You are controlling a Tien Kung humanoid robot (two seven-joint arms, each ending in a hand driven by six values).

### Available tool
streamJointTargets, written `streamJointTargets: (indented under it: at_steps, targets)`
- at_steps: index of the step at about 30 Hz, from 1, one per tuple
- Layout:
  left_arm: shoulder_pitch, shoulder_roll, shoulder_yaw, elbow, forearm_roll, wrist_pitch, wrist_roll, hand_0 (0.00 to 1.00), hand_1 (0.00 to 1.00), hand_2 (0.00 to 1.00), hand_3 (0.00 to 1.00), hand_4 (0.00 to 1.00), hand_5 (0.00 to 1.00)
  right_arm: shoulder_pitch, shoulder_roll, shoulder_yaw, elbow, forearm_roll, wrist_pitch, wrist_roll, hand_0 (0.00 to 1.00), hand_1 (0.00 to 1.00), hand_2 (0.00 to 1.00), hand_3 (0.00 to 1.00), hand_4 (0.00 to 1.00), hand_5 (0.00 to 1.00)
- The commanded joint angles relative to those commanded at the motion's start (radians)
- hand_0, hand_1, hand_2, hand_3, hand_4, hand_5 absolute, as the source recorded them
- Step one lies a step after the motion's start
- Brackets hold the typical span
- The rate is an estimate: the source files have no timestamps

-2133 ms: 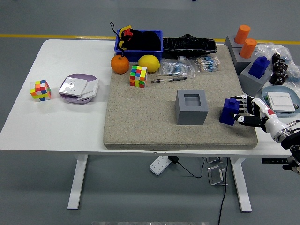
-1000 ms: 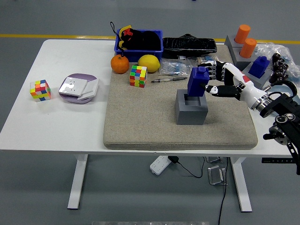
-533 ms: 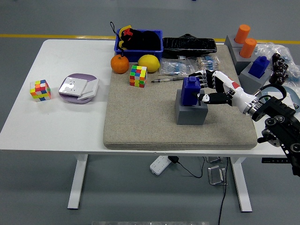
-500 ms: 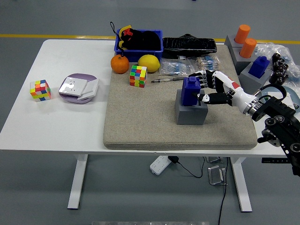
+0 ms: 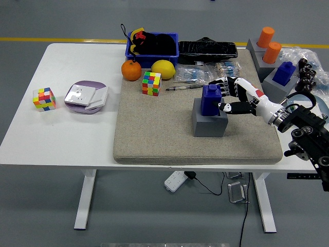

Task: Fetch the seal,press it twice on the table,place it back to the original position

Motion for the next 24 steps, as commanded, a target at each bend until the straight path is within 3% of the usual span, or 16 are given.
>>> streamJointTargets:
  at_steps: [24]
  targets:
    - [-0.002, -0.001, 0.003, 0.001, -0.002, -0.004, -0.001, 0.846, 0.83, 0.803, 0.86, 0.855, 0.468, 0.008, 0.006, -0.025, -0.026, -0.007, -0.008, 0.023, 0.451, 0.381, 0.405, 0.444, 0.507, 0.002]
